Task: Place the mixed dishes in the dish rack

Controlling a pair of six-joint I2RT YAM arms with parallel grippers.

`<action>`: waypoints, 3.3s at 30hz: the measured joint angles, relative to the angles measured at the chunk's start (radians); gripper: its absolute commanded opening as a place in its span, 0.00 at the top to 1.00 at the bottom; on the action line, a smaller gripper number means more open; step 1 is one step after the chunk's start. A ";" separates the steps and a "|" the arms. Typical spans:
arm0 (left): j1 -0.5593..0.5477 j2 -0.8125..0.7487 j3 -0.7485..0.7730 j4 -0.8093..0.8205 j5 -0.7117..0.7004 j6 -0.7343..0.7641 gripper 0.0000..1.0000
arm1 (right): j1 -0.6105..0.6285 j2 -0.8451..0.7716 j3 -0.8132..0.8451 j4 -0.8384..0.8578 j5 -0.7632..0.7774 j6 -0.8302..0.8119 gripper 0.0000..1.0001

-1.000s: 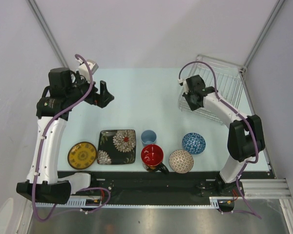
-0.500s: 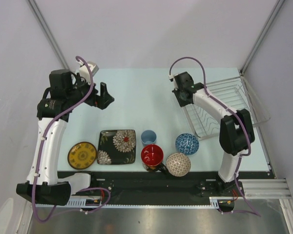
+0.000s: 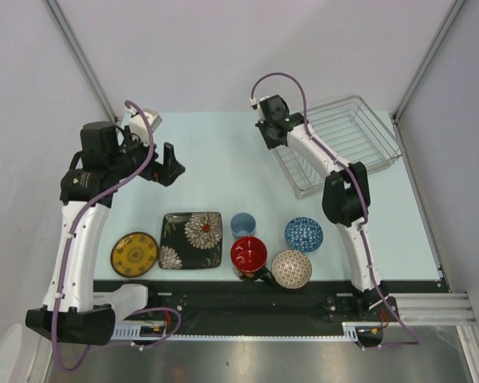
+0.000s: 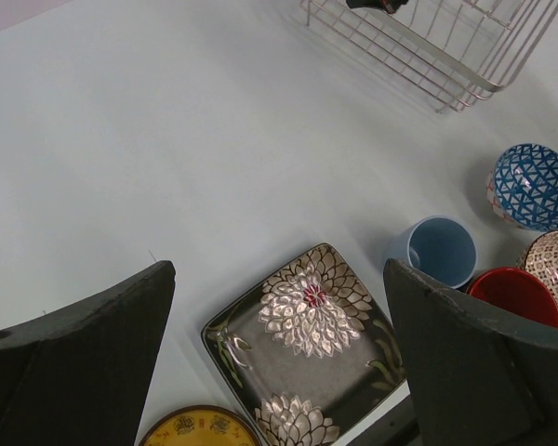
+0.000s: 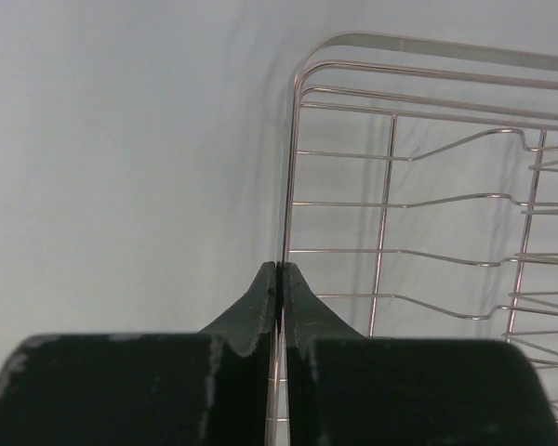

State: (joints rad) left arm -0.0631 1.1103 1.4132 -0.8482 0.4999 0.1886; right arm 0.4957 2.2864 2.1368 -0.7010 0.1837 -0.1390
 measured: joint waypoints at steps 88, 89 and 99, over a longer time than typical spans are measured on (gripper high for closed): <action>-0.295 0.920 0.257 0.276 -0.257 -0.161 0.00 | -0.463 -0.346 -0.625 0.245 0.142 0.310 0.80; -0.291 0.922 0.261 0.271 -0.262 -0.160 0.00 | -0.452 -0.360 -0.642 0.239 0.159 0.322 0.79; -0.254 0.929 0.278 0.244 -0.343 -0.144 0.00 | -0.328 -0.460 -0.760 0.152 0.300 0.417 0.70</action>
State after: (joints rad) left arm -0.3172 2.0388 1.6909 -0.6044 0.1574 0.0448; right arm 0.1673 1.8263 1.3766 -0.5488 0.4839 0.2779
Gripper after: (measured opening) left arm 0.996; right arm 0.296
